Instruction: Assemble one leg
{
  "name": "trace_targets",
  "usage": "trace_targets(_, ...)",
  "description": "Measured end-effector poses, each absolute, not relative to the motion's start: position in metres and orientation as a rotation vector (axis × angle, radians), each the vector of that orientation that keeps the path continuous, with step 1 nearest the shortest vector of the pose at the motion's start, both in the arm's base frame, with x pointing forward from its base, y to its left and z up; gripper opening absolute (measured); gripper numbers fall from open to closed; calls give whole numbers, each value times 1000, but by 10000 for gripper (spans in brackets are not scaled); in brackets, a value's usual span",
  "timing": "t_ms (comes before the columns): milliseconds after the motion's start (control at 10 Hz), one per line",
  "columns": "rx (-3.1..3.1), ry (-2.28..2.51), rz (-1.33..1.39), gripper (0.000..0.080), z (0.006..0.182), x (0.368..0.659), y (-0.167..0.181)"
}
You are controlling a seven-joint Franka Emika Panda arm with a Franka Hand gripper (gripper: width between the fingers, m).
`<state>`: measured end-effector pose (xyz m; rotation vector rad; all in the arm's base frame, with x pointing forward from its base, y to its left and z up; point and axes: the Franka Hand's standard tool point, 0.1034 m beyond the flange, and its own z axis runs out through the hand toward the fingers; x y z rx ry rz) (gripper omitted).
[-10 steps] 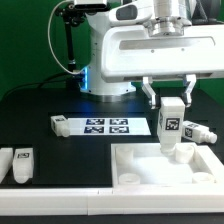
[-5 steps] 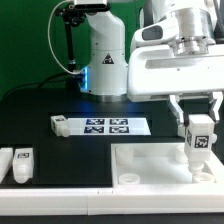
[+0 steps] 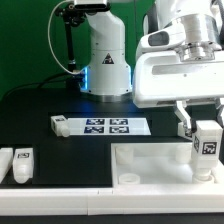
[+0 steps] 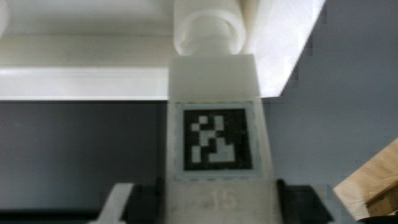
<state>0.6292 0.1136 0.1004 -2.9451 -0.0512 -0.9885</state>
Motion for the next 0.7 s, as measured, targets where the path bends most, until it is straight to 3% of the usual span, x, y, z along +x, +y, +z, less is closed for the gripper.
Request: trace_targets(700,-2951,-73,-998,287,91,625,114)
